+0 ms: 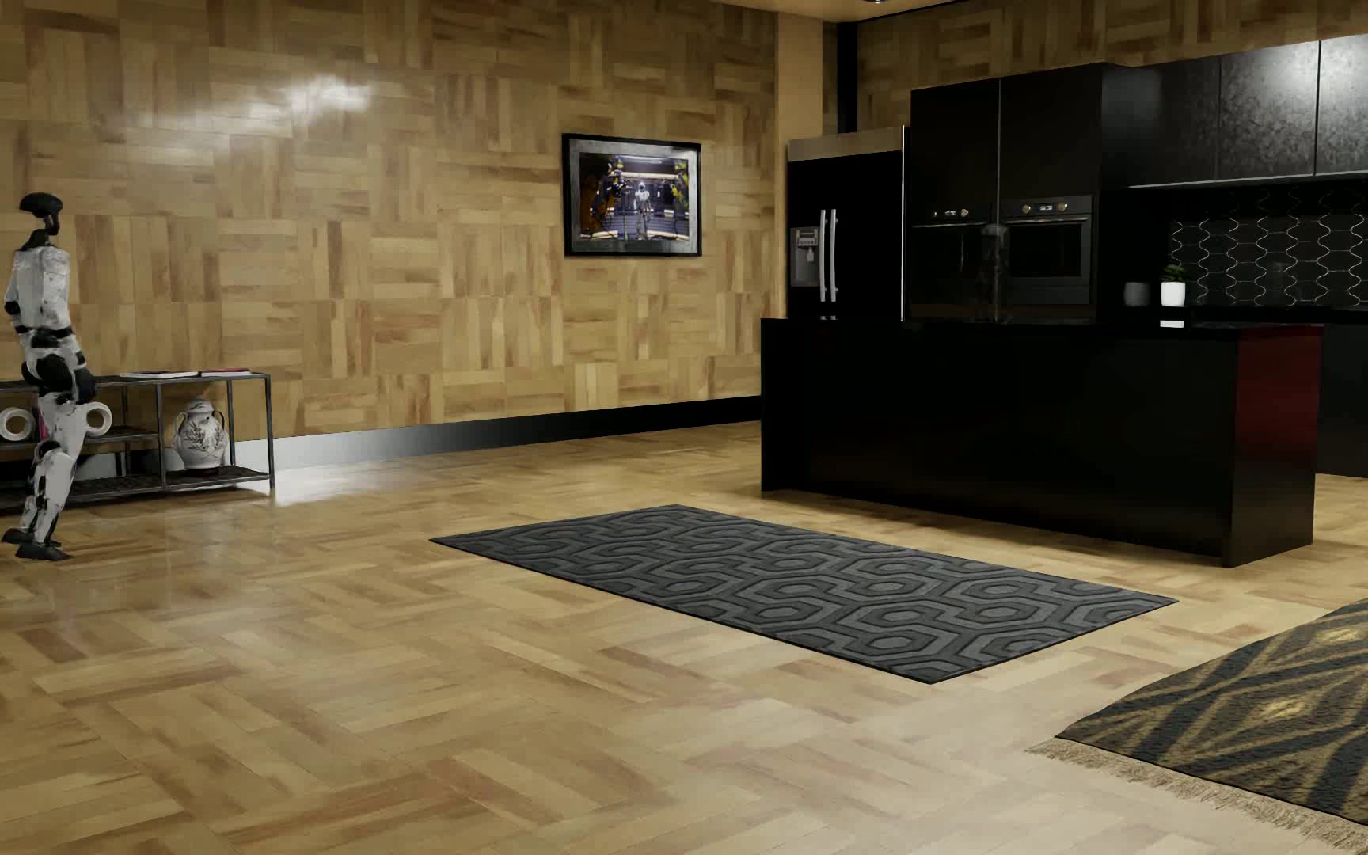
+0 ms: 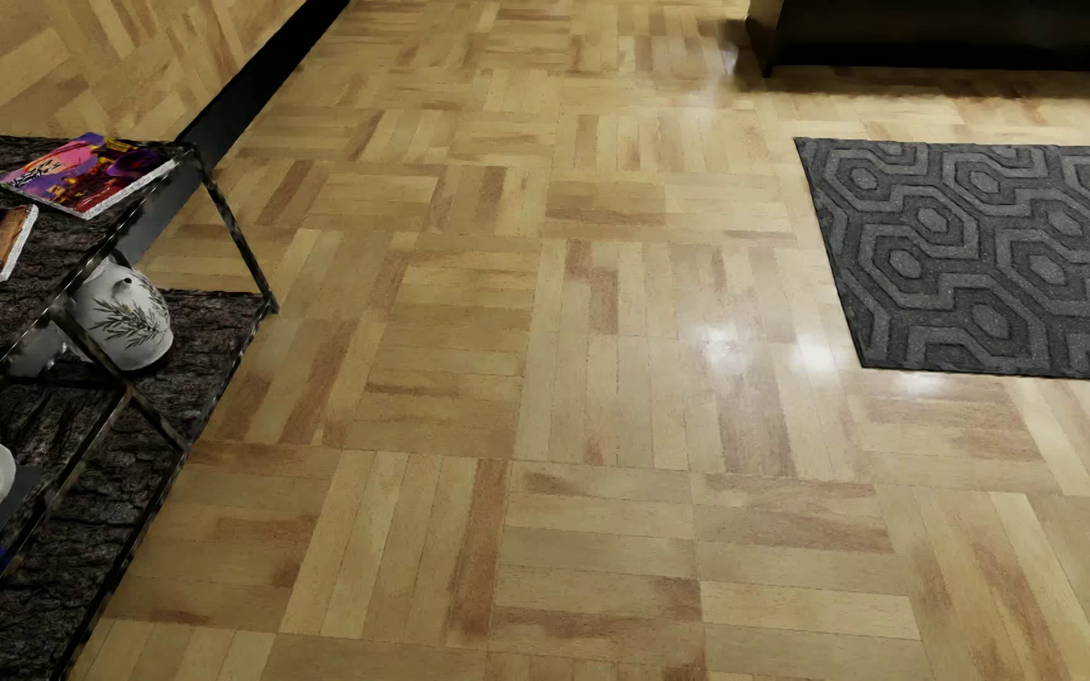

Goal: Walk around the counter

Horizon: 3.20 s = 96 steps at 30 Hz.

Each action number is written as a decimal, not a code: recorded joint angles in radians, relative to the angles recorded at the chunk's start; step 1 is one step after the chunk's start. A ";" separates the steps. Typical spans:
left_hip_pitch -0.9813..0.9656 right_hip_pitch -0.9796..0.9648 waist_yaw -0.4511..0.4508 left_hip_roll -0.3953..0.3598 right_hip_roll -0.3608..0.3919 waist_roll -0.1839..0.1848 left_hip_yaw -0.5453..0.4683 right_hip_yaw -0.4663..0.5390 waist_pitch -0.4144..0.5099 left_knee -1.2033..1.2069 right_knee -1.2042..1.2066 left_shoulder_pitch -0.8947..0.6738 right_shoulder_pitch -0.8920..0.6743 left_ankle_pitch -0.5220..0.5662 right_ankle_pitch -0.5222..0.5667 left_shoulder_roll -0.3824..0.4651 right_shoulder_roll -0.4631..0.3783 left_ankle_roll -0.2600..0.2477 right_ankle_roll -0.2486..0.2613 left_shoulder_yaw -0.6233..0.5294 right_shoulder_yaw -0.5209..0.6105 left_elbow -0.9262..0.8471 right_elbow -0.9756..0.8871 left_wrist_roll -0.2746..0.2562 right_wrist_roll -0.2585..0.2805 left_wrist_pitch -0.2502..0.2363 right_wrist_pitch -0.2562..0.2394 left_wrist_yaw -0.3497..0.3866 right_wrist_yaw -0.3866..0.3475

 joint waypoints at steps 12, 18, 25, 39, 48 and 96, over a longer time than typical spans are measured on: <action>0.267 -0.546 -0.231 0.023 -0.033 0.023 0.000 0.000 0.098 -0.046 0.607 -0.079 0.092 -0.277 -0.156 0.035 -0.023 0.000 0.000 0.028 -0.025 -0.209 -0.004 0.000 0.000 0.000 0.000 0.000 0.000; 0.450 -0.687 -0.311 0.067 -0.065 0.025 0.000 0.000 0.097 -0.043 0.510 -0.123 0.109 -0.305 -0.123 0.035 -0.015 0.000 0.000 0.017 -0.007 -0.165 0.086 0.000 0.000 0.000 0.000 0.000 0.000; 0.005 -0.385 -0.174 0.114 0.046 0.017 0.000 0.000 0.111 0.864 0.614 0.009 0.061 0.256 -0.309 0.020 -0.005 0.000 0.000 -0.043 0.000 0.013 0.041 0.000 0.000 0.000 0.000 0.000 0.000; -0.415 0.018 0.101 -0.032 -0.102 -0.113 0.000 0.000 0.066 0.276 0.947 0.076 0.023 0.369 0.061 0.017 -0.022 0.000 0.000 -0.031 -0.068 0.073 -0.076 0.000 0.000 0.000 0.000 0.000 0.000; 0.365 -0.529 -0.275 0.040 -0.107 -0.013 0.000 0.000 0.059 -0.039 0.170 -0.093 0.124 -0.245 -0.010 0.097 -0.031 0.000 0.000 0.088 -0.068 -0.186 -0.022 0.000 0.000 0.000 0.000 0.000 0.000; -0.549 0.301 0.202 0.163 -0.059 -0.138 0.000 0.000 0.031 0.036 0.301 0.210 0.032 -0.063 0.214 0.011 -0.074 0.000 0.000 0.086 -0.141 0.096 -0.429 0.000 0.000 0.000 0.000 0.000 0.000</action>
